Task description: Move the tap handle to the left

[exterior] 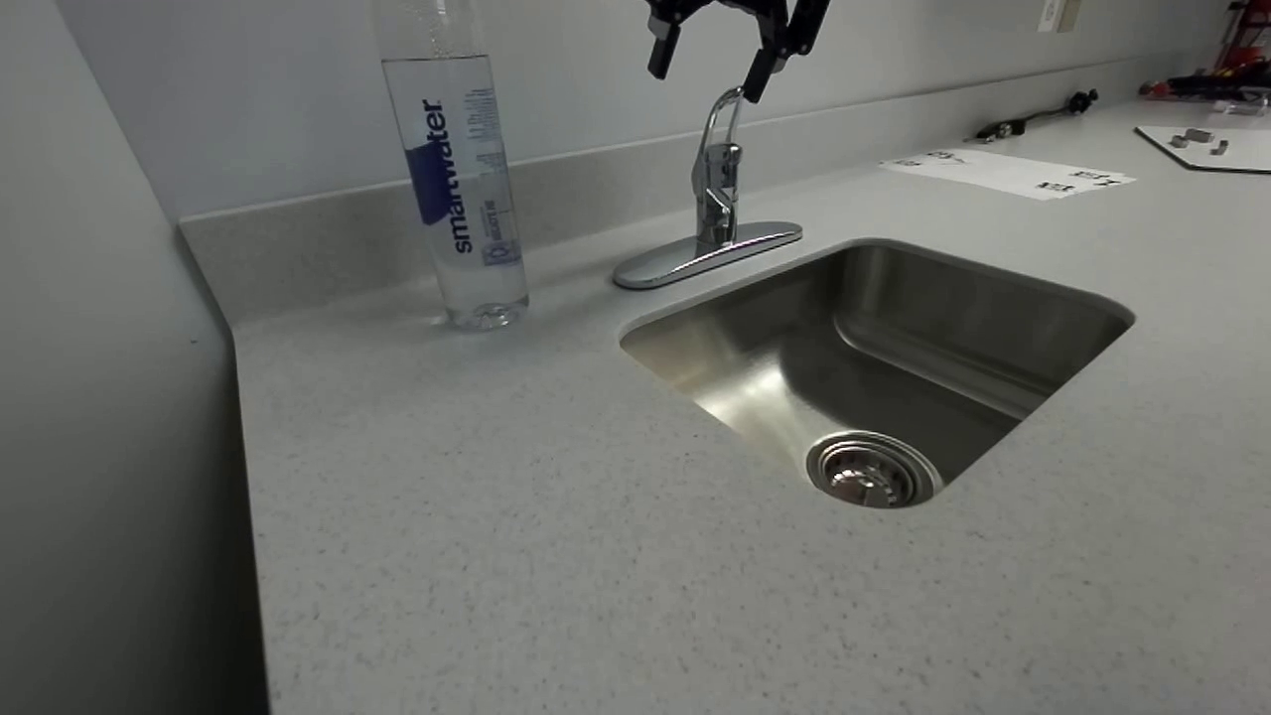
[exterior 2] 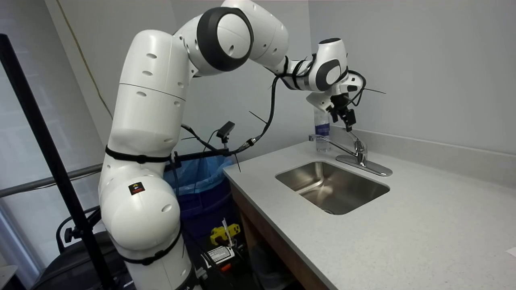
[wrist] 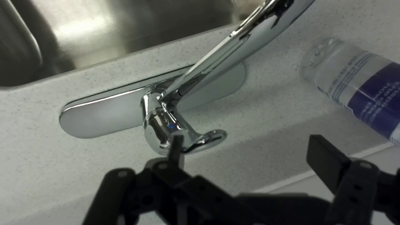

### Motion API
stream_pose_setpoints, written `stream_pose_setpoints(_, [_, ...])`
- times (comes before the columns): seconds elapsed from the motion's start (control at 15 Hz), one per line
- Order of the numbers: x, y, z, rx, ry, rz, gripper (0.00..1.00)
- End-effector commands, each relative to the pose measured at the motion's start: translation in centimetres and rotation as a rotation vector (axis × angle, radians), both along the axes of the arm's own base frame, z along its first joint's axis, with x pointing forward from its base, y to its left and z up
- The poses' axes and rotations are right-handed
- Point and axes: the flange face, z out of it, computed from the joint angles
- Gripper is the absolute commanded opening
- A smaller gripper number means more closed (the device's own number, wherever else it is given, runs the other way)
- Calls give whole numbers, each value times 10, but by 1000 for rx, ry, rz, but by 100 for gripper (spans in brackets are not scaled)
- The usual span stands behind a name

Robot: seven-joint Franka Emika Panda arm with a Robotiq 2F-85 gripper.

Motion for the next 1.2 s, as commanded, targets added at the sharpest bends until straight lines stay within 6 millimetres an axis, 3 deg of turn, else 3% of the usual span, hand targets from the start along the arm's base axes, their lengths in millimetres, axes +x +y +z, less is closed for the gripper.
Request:
stream_pose_setpoints(0.0, [-13,-5,12,-4,-11,-1,100])
stream_pose_setpoints(0.6, [-42,-50,49,39,1,28,100])
stream_pose_setpoints(1.13, [-90,-101,74,70,25,83,100])
